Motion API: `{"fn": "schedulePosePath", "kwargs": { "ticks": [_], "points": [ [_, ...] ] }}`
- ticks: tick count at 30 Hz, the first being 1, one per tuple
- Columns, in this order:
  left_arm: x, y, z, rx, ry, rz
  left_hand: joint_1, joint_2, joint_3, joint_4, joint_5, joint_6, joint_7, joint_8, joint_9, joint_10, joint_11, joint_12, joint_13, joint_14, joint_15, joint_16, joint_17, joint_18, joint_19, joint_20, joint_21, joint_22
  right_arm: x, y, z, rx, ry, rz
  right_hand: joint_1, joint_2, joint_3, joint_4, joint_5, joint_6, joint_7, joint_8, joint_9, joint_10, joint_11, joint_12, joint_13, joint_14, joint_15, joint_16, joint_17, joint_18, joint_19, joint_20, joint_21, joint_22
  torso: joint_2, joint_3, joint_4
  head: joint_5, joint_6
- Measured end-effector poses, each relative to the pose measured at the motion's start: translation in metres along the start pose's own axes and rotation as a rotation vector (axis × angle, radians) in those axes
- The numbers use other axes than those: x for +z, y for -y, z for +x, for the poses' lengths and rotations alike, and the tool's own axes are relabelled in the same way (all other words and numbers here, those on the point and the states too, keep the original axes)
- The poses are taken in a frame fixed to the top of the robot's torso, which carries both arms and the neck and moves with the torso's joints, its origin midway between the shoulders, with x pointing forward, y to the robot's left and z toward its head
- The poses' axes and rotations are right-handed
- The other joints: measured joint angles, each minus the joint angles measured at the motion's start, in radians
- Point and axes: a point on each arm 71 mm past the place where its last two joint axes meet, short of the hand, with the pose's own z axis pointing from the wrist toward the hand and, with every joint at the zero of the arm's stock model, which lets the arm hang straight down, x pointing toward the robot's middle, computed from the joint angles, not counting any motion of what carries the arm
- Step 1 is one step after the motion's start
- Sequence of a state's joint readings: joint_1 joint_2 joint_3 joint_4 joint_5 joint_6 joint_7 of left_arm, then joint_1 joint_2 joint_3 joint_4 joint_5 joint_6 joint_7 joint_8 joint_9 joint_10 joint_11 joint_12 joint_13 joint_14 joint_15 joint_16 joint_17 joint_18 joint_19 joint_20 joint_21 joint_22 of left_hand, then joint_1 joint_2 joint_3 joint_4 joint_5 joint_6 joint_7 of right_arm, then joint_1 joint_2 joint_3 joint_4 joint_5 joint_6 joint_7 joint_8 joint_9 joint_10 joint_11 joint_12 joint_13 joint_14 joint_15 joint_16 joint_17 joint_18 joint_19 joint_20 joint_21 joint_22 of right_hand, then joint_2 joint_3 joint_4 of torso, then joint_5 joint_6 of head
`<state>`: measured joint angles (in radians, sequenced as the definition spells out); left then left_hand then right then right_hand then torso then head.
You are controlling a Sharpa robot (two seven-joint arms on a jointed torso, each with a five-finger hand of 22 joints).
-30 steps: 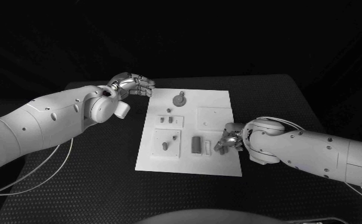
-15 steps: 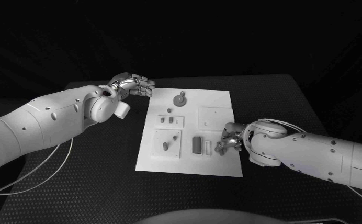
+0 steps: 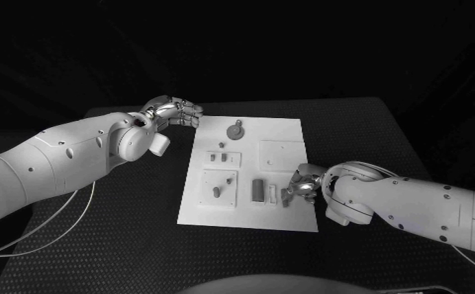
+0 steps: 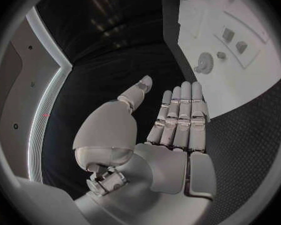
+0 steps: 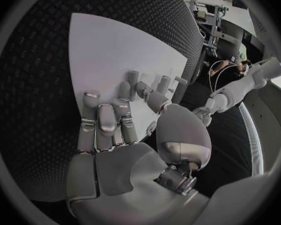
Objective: Assemble the parts on the task board
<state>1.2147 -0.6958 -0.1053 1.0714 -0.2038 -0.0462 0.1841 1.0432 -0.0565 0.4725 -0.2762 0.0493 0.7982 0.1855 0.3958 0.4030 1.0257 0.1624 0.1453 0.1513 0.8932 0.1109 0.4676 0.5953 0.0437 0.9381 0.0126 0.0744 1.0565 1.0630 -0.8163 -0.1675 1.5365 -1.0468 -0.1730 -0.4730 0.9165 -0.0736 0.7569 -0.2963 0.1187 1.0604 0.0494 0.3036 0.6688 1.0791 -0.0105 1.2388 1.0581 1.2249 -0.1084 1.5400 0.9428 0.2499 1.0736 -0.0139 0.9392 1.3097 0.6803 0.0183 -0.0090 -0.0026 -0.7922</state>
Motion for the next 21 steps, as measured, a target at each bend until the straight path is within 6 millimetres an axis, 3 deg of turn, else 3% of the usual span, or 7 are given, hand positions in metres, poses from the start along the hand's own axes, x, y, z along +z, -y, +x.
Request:
{"fn": "schedulePosePath", "kwargs": {
  "ticks": [2, 3, 4, 12, 21],
  "points": [
    [0.0, 0.0, 0.0, 0.0, 0.0, 0.0, 0.0, 0.0, 0.0, 0.0, 0.0, 0.0, 0.0, 0.0, -0.001, 0.0, 0.0, 0.0, 0.0, 0.0, 0.0, 0.0, 0.001, 0.0, 0.0, 0.0, 0.0, 0.0, -0.001, -0.0027, 0.0012, 0.044, -0.006, -0.011, 0.036, 0.027, 0.0, 0.0, -0.003, -0.009, 0.011, -0.051, -0.011, -0.002, 0.002, 0.0, 0.0, 0.0, 0.0, 0.0, 0.0, 0.002, 0.0, 0.0, 0.0, 0.0, 0.0, 0.0, 0.0001, 0.0, 0.0],
    [0.0, 0.0, -0.0001, 0.0, 0.0, 0.0, 0.0, 0.0, 0.0, 0.0, 0.0, 0.0, 0.0, 0.0, -0.001, 0.0, 0.0, 0.0, 0.0, 0.0, 0.0, 0.0, 0.001, 0.0, 0.0, 0.0, 0.0, 0.0, -0.0014, -0.0033, 0.0016, 0.06, -0.008, -0.014, 0.041, 0.031, 0.004, -0.004, -0.003, -0.014, 0.015, -0.054, -0.018, -0.004, 0.003, 0.0, 0.0, 0.001, -0.001, 0.0, 0.0, 0.005, 0.0, 0.0, 0.0, 0.0, 0.0, 0.0, 0.0001, 0.0, 0.0],
    [0.0, -0.0001, -0.0001, 0.0, 0.0, 0.0, 0.0, 0.0, 0.0, 0.0, 0.0, 0.0, 0.0, 0.0, -0.001, 0.0, 0.0, 0.0, 0.0, 0.0, 0.0, 0.0, 0.001, 0.0, 0.0, 0.0, 0.0, 0.0, -0.0016, -0.0031, 0.0019, 0.074, -0.009, -0.014, 0.074, 0.064, 0.008, -0.006, -0.001, -0.029, 0.028, -0.048, -0.014, -0.003, 0.003, 0.0, 0.0, 0.004, -0.004, 0.0, 0.001, 0.007, 0.0, 0.0, 0.0, 0.0, 0.0, 0.0, 0.0002, 0.0, -0.001],
    [-0.0001, -0.0003, -0.0002, 0.0, -0.002, -0.001, 0.0, 0.0, 0.0, 0.0, 0.0, 0.0, 0.0, 0.0, -0.001, 0.0, 0.0, 0.0, -0.001, 0.0, 0.0, 0.0, 0.001, -0.001, 0.0, 0.0, 0.0, 0.0, -0.0042, -0.0021, -0.0024, 0.131, -0.009, -0.011, 0.069, 0.067, 0.006, -0.004, -0.001, -0.027, 0.033, -0.048, -0.01, -0.002, 0.001, 0.0, 0.0, 0.004, -0.004, 0.0, 0.001, 0.007, 0.004, 0.004, 0.004, 0.0, 0.0, 0.0001, 0.0001, 0.001, -0.001],
    [-0.0003, -0.0003, 0.0, -0.001, -0.004, -0.002, 0.0, 0.0, 0.0, 0.0, 0.0, 0.0, 0.0, 0.0, -0.001, 0.0, 0.0, 0.0, -0.001, 0.0, 0.0, 0.0, 0.002, -0.001, 0.0, 0.0, 0.0, 0.0, -0.0026, -0.003, -0.0012, 0.108, -0.031, 0.001, 0.057, 0.055, 0.006, -0.004, -0.001, -0.028, 0.034, -0.048, -0.009, -0.002, 0.001, 0.0, -0.001, 0.004, -0.004, 0.0, -0.009, 0.007, 0.004, 0.004, 0.004, 0.0, 0.0, 0.0001, -0.0005, -0.002, 0.0]
  ]
}}
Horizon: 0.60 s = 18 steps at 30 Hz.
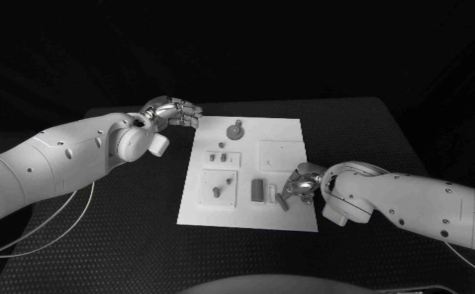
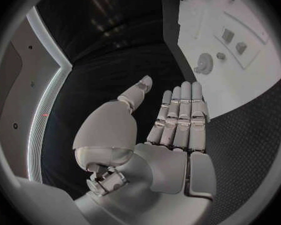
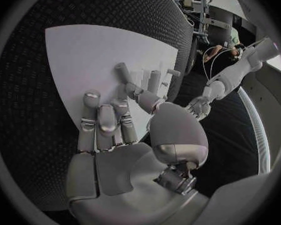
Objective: Assemble the parts on the task board
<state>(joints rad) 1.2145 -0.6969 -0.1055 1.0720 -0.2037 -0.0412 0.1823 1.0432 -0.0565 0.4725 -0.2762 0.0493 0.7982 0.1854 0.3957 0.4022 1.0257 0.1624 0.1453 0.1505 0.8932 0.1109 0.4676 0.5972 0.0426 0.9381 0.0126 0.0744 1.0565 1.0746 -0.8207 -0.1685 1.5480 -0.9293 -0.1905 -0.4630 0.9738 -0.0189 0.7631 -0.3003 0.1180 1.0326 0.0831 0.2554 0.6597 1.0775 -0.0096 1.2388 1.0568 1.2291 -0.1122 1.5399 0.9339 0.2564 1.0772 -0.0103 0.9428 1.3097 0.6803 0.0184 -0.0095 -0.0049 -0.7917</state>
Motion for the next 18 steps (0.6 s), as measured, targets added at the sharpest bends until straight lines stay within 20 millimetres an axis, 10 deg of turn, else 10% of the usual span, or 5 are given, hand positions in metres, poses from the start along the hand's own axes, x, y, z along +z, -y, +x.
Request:
{"fn": "schedulePosePath", "kwargs": {
  "ticks": [6, 13, 18],
  "points": [
    [0.0, 0.0, 0.0, 0.0, -0.001, -0.001, 0.0, 0.0, 0.0, 0.0, 0.0, 0.0, 0.0, 0.0, -0.001, 0.0, 0.0, 0.0, 0.0, 0.0, 0.0, 0.0, 0.0, 0.0, 0.0, 0.0, 0.0, 0.0, -0.002, 0.0, -0.001, -0.054, 0.011, -0.007, -0.062, -0.062, -0.017, 0.024, 0.002, 0.0, 0.0, 0.0, -0.007, 0.003, -0.003, 0.0, -0.004, 0.0, 0.0, -0.005, -0.008, 0.0, 0.006, 0.006, 0.0, 0.0, 0.0, 0.0, 0.0006, -0.001, 0.0],
    [0.0, 0.0, -0.001, 0.0, 0.0, -0.002, 0.0, 0.0, 0.0, 0.0, 0.0, 0.0, 0.0, 0.0, -0.001, 0.0, 0.0, 0.0, -0.001, 0.0, 0.0, 0.0, 0.001, 0.003, 0.0, 0.0, 0.0, 0.0, -0.009, 0.004, -0.005, -0.134, 0.036, -0.022, -0.195, -0.22, 0.006, 0.166, 0.002, -0.003, 0.003, -0.004, -0.022, 0.003, -0.003, 0.0, -0.007, 0.0, 0.0, -0.008, -0.013, 0.0, 0.018, 0.003, -0.007, 0.0, 0.0, 0.0, 0.001, 0.0, -0.001],
    [-0.001, 0.0, -0.001, 0.0, 0.0, -0.002, -0.004, 0.004, 0.0, 0.0, 0.0, 0.0, 0.0, 0.0, -0.001, 0.0, 0.0, 0.0, -0.001, 0.0, 0.0, 0.0, 0.001, 0.01, 0.0, 0.0, 0.0, 0.0, -0.012, -0.004, -0.004, -0.223, 0.046, -0.056, -0.217, -0.257, 0.011, 0.185, 0.002, -0.003, 0.003, -0.006, -0.024, 0.003, -0.003, 0.0, -0.007, 0.0, 0.0, -0.009, -0.013, 0.0, 0.018, 0.003, -0.007, 0.0, 0.0, 0.0, 0.0006, 0.002, -0.002]
  ]
}}
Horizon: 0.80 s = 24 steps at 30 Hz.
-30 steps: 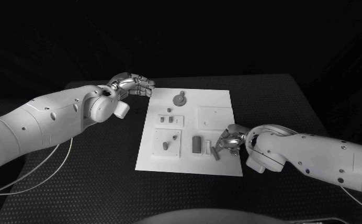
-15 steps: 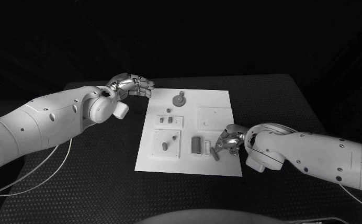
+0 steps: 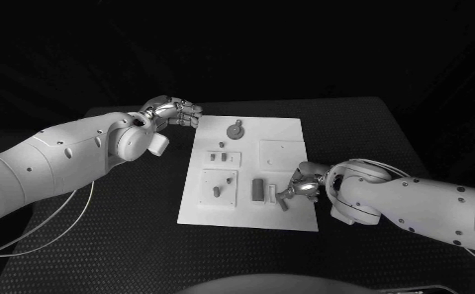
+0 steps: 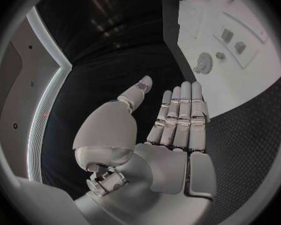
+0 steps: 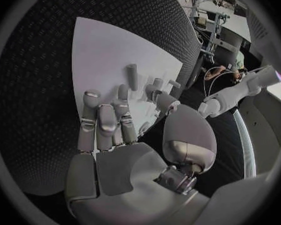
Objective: Assemble the parts on the task board
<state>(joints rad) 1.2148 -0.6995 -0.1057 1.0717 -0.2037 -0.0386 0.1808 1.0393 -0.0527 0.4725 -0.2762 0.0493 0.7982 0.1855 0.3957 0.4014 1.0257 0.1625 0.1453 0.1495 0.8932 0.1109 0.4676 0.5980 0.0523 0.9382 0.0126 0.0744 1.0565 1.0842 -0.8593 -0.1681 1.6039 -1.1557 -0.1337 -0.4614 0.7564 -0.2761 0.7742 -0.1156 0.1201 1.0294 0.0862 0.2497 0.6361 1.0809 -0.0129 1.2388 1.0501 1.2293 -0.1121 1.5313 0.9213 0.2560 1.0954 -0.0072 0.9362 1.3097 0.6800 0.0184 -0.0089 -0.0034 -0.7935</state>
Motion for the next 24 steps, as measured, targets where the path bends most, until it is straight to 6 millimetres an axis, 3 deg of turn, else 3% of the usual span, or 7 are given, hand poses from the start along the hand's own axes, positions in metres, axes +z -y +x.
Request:
{"fn": "schedulePosePath", "kwargs": {
  "ticks": [13, 20, 24],
  "points": [
    [0.0, 0.0, 0.0, -0.001, -0.003, -0.002, 0.0, 0.0, 0.0, 0.0, 0.0, 0.0, 0.0, -0.001, -0.001, 0.0, 0.0, 0.0, -0.001, 0.0, 0.0, 0.0, 0.001, 0.0, 0.0, 0.0, 0.0, 0.0, 0.003, -0.02, 0.006, -0.197, 0.007, -0.058, 0.01, -0.009, 0.003, 0.002, 0.0, 0.0, 0.0, 0.0, 0.0, 0.0, 0.0, 0.0, 0.001, 0.0, 0.0, 0.0, 0.005, -0.001, 0.001, -0.001, 0.0, 0.0, 0.0, -0.0001, 0.0002, -0.002, -0.002],
    [0.0, 0.0, 0.0, -0.001, -0.005, -0.003, 0.0, 0.0, 0.0, 0.0, 0.0, 0.0, 0.0, -0.001, -0.001, 0.0, 0.0, 0.0, -0.001, 0.0, 0.0, -0.004, 0.002, 0.0, -0.004, 0.003, 0.0, 0.0, 0.007, -0.025, 0.008, -0.269, 0.015, -0.065, 0.042, 0.016, 0.014, -0.009, 0.0, 0.004, 0.004, 0.007, 0.006, 0.0, 0.0, 0.0, 0.003, 0.0, 0.0, 0.0, 0.013, -0.001, 0.004, -0.003, 0.0, 0.0, 0.0, -0.0005, 0.0006, -0.002, -0.004],
    [0.0, -0.001, 0.0, -0.001, -0.006, -0.004, 0.0, 0.0, 0.0, 0.0, 0.0, 0.0, 0.0, -0.001, -0.001, 0.0, 0.0, 0.0, -0.001, 0.0, 0.0, -0.004, 0.002, 0.0, -0.004, 0.004, 0.0, 0.0, 0.009, -0.029, 0.009, -0.302, 0.022, -0.071, 0.044, 0.018, 0.011, -0.011, 0.0, 0.006, 0.006, 0.012, 0.006, 0.0, 0.0, 0.0, 0.003, 0.0, 0.0, 0.0, 0.014, -0.002, 0.004, -0.003, 0.0, 0.0, 0.0, -0.0005, 0.0006, -0.001, -0.004]
  ]
}}
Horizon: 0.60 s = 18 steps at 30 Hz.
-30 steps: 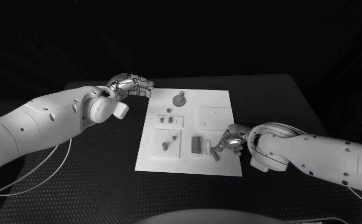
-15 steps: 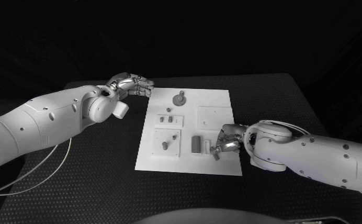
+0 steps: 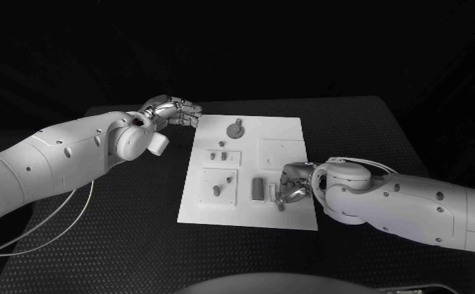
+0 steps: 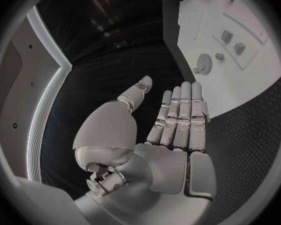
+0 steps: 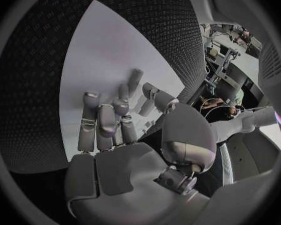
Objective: Assemble the parts on the task board
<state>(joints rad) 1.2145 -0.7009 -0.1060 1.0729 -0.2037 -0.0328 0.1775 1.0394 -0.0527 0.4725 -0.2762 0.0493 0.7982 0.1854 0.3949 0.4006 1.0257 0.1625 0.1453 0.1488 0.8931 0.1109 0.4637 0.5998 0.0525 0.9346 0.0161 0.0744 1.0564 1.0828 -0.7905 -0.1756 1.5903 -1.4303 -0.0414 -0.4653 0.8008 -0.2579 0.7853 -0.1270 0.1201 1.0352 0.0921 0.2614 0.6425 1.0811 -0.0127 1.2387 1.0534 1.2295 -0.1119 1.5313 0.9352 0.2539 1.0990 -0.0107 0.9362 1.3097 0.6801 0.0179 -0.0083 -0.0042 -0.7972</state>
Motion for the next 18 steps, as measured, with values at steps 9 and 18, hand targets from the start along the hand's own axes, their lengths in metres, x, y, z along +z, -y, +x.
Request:
{"fn": "schedulePosePath", "kwargs": {
  "ticks": [9, 18],
  "points": [
    [-0.0003, -0.0002, -0.0001, 0.0, -0.002, -0.002, 0.0, 0.0, 0.0, 0.0, 0.0, 0.0, 0.0, 0.0, 0.0, 0.0, 0.0, 0.0, -0.001, 0.0, 0.0, 0.0, 0.001, 0.0, 0.0, 0.0, 0.0, 0.001, 0.0018, -0.0022, -0.0019, -0.08, 0.025, -0.006, 0.008, 0.0, 0.0, -0.006, 0.0, 0.001, 0.0, 0.0, 0.058, 0.0, 0.0, 0.0, 0.001, 0.0, 0.0, 0.0, 0.001, -0.001, 0.0, 0.0, 0.0, 0.0, 0.0, 0.0001, -0.0004, -0.002, -0.001],
    [-0.0007, -0.0003, -0.0002, -0.001, -0.004, -0.004, 0.0, 0.0, 0.0, 0.0, 0.0, 0.0, 0.0, 0.0, -0.001, 0.0, 0.0, 0.004, -0.001, 0.0, 0.0, 0.0, 0.002, -0.001, 0.0, 0.0, 0.0, 0.001, 0.0023, -0.0031, -0.002, -0.145, 0.042, -0.007, 0.014, -0.007, -0.003, -0.008, 0.0, 0.001, 0.0, -0.001, 0.134, 0.0, 0.0, 0.0, 0.002, 0.0, 0.0, 0.0, -0.002, -0.005, 0.0, 0.0, 0.0, 0.0, 0.0, 0.0004, -0.0008, -0.005, -0.001]
  ]
}}
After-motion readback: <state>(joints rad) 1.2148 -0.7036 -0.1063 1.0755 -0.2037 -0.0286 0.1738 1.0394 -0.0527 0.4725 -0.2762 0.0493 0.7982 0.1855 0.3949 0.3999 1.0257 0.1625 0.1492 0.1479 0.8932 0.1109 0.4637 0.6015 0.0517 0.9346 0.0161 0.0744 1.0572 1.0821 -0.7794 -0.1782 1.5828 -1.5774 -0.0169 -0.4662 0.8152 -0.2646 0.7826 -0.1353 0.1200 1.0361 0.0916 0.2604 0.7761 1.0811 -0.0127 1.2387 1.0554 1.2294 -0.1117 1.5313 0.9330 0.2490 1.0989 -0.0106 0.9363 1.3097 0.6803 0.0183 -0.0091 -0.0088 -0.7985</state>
